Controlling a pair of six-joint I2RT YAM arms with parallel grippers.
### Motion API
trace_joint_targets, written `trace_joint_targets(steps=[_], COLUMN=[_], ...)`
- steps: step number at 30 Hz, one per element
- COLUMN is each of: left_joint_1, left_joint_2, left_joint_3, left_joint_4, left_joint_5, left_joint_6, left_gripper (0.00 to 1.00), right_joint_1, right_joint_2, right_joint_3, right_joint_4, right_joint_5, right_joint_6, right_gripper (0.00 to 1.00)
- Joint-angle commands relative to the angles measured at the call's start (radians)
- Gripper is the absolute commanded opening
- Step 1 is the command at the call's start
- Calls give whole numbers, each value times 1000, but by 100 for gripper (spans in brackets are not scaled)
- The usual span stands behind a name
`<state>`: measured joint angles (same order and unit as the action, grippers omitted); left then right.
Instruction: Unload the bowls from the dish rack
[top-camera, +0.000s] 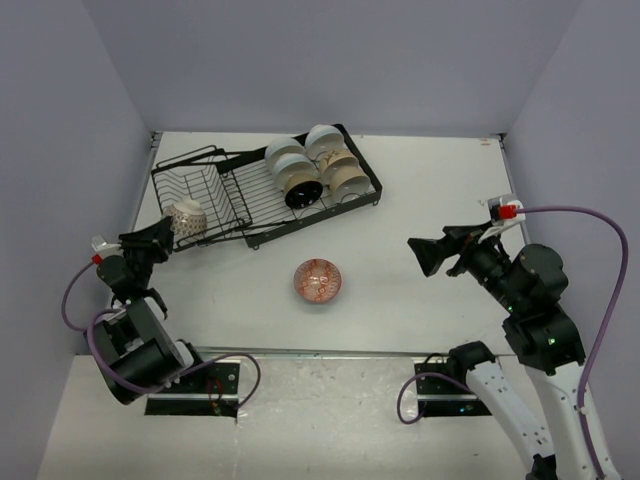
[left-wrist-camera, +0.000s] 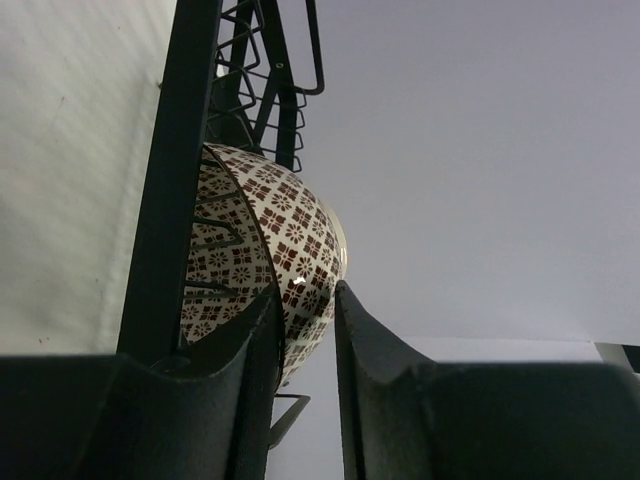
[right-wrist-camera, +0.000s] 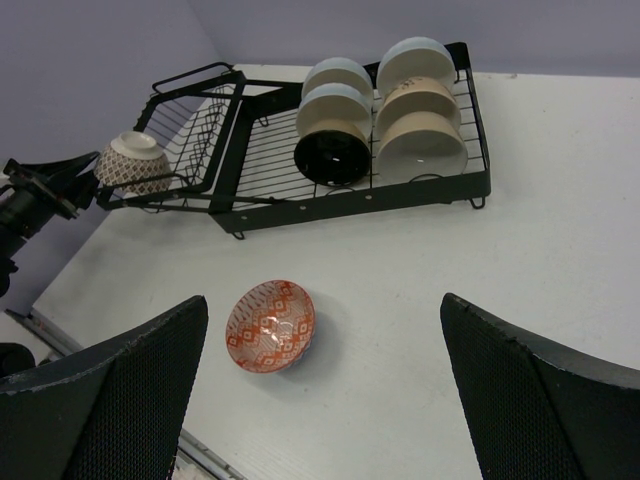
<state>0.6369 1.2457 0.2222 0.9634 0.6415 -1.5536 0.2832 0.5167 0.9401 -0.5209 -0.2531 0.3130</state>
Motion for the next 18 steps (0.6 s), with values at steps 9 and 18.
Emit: trace_joint_targets(steps=[9, 18], left_joint_1=[-19, -34], left_joint_2=[20, 23], left_joint_3=[55, 127], left_joint_4=[46, -18], left_joint_5=[-23, -31], left_joint_6=[10, 40], left_gripper=[18, 4], right_joint_1=[4, 4], right_joint_2=[11, 6], right_joint_3=[-11, -11], right_joint_4=[35, 36], right_joint_5=[-9, -9], right_joint_6=[-14, -12], right_gripper=[99, 99])
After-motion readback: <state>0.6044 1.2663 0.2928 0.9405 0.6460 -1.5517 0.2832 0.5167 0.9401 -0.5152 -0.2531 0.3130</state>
